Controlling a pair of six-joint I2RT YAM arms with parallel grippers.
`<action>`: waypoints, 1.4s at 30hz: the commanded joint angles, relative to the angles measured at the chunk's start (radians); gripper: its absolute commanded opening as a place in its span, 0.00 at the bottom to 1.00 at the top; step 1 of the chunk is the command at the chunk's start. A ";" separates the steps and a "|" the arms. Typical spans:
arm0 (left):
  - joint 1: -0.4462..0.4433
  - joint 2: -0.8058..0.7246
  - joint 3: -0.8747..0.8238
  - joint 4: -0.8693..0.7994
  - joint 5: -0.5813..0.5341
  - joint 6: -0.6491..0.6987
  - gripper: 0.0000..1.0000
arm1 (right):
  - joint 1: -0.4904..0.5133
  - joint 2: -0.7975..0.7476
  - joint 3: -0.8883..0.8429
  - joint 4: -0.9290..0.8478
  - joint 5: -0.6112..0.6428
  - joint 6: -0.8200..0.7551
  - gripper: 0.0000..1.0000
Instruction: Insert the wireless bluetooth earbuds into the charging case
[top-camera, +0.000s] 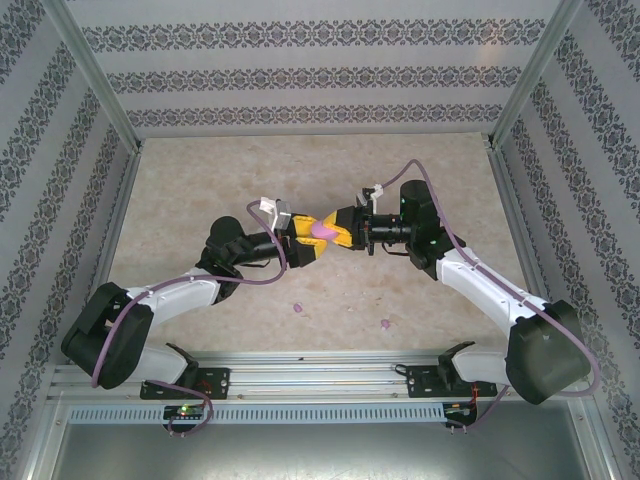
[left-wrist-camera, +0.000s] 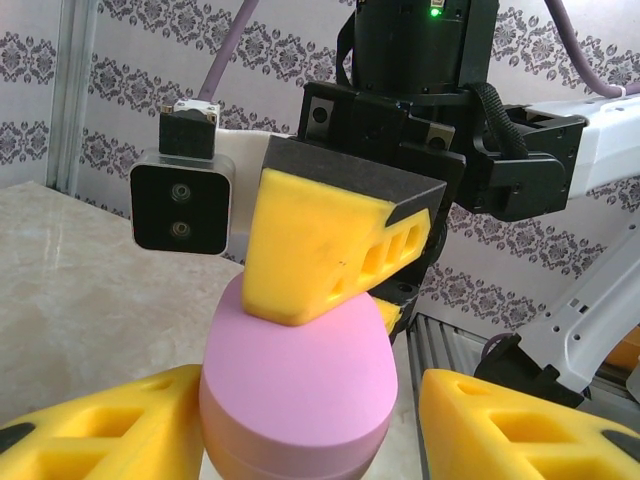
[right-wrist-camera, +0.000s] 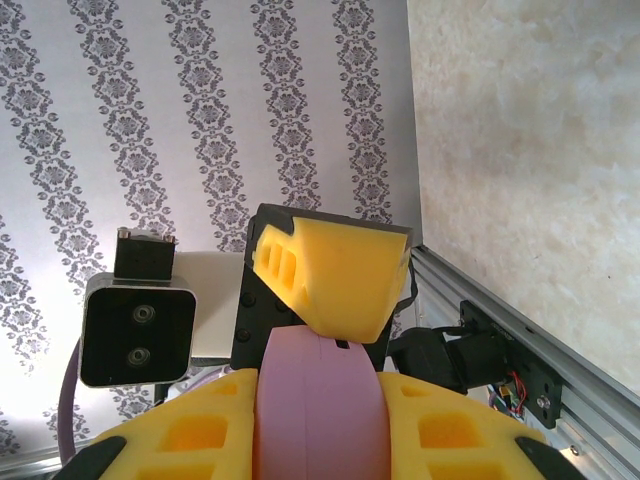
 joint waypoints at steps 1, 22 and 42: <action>0.010 0.001 0.024 0.013 0.035 0.010 0.53 | 0.005 -0.019 -0.007 0.026 0.003 0.008 0.18; 0.009 0.028 0.039 -0.020 0.043 0.037 0.54 | 0.007 -0.004 0.000 0.039 -0.007 0.016 0.18; 0.008 0.025 0.043 0.049 0.043 -0.011 0.21 | 0.007 -0.021 -0.003 -0.022 0.010 -0.047 0.36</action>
